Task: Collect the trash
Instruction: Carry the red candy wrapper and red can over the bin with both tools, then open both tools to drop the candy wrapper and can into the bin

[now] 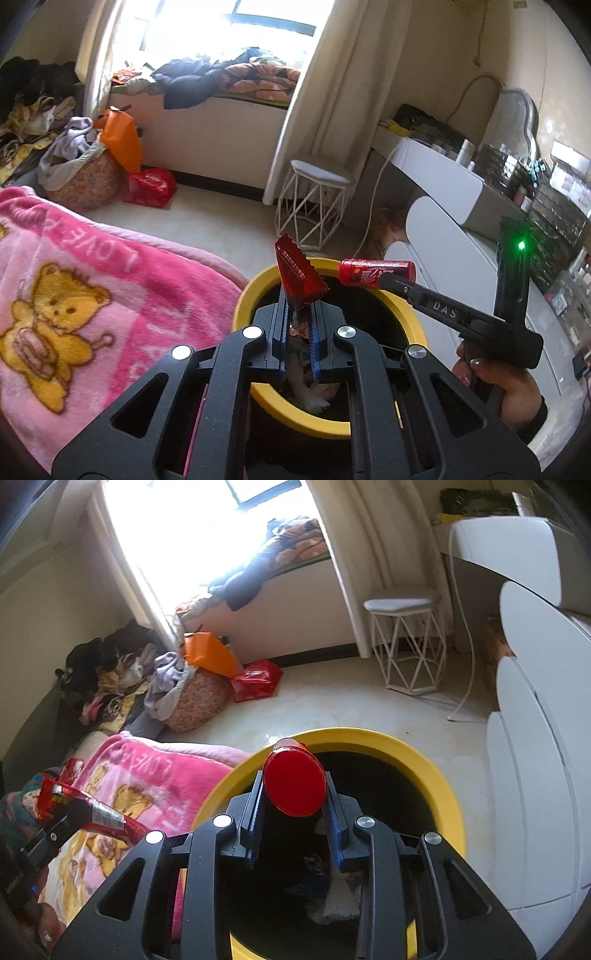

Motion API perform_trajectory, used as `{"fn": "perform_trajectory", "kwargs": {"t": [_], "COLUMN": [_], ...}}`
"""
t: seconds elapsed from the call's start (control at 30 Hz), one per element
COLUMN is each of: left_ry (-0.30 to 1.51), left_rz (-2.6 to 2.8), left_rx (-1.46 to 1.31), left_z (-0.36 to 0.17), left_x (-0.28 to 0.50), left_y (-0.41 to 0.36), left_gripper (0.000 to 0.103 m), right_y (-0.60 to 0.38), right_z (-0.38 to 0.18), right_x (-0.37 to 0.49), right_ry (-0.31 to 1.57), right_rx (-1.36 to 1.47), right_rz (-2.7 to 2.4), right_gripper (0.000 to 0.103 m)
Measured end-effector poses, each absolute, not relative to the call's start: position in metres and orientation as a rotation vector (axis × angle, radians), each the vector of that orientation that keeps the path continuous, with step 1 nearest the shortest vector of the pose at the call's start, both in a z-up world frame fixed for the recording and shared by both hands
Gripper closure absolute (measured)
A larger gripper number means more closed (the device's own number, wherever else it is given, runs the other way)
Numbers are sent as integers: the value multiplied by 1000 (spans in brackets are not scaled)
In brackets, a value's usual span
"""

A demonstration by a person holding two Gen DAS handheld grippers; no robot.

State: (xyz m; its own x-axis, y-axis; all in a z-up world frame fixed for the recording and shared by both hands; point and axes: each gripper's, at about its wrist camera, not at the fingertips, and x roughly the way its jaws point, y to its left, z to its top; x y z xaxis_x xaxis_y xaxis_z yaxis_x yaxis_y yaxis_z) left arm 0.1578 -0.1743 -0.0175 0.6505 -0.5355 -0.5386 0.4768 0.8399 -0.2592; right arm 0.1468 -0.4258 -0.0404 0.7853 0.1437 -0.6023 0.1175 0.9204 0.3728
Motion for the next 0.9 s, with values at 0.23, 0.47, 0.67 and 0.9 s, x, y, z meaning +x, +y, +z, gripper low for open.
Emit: {"fn": "perform_trajectory", "kwargs": {"t": [0.23, 0.47, 0.67, 0.9], "left_ry": [665, 716, 758, 798], "left_rz": [-607, -621, -622, -616], "left_rx": [-71, -50, -67, -81], "left_z": [-31, -49, -62, -73], "left_x": [156, 162, 169, 177], "left_y": [-200, -218, -222, -226], "left_gripper": [97, 97, 97, 67], "right_y": [-441, -448, -452, -458], "right_z": [-49, -55, -58, -64], "right_x": [145, 145, 145, 146], "right_ry": [699, 721, 727, 746], "right_rx": [437, 457, 465, 495], "right_rz": [-24, -41, -45, -56], "right_gripper": [75, 75, 75, 63]}}
